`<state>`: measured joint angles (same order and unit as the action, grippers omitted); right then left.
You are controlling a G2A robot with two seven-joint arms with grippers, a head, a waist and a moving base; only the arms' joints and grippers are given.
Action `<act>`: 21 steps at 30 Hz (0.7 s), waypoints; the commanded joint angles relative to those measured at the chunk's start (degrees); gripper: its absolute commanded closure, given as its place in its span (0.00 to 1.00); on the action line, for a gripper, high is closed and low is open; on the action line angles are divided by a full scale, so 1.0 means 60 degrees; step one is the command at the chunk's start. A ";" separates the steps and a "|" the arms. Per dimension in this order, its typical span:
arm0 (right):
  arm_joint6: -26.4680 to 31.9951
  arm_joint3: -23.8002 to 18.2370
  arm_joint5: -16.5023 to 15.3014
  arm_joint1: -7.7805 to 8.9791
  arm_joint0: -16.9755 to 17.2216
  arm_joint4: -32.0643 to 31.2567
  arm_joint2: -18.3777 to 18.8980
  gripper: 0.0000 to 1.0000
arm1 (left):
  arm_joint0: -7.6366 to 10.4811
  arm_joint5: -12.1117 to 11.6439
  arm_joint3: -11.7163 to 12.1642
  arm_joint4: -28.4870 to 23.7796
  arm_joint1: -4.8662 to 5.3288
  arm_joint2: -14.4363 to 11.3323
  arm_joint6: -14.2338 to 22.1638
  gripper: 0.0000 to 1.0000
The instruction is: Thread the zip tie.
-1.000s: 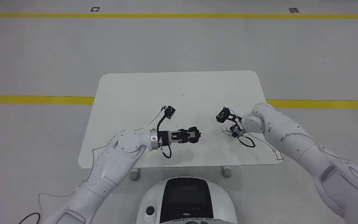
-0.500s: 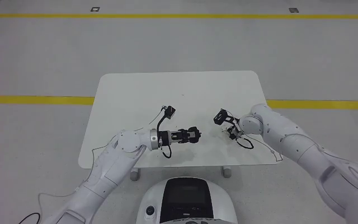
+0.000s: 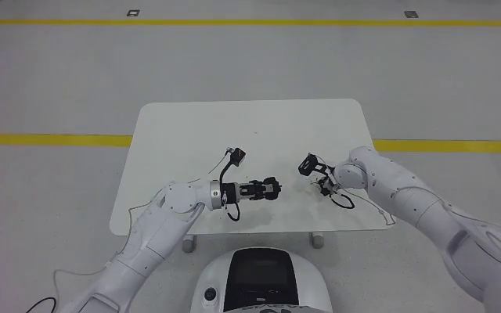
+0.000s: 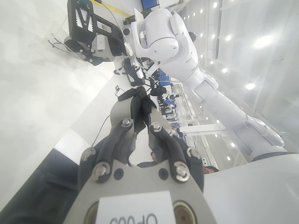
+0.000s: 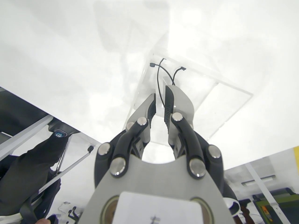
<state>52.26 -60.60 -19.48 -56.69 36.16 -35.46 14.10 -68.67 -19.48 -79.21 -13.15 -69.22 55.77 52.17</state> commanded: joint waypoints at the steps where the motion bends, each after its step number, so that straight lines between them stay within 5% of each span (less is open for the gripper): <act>1: -0.0047 0.0005 0.0000 -0.0005 -0.0031 -0.0019 -0.0035 0.88 | 0.0000 0.0000 0.0000 0.0000 0.0000 0.0000 0.0000 1.00; 21: -0.0183 -0.0021 0.0000 0.0045 -0.0085 -0.0025 -0.0199 0.84 | 0.0000 0.0000 0.0000 0.0000 0.0000 0.0000 0.0000 1.00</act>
<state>51.16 -60.82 -19.48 -56.38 35.68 -35.65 12.98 -68.67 -19.48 -79.21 -13.15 -69.22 55.77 52.17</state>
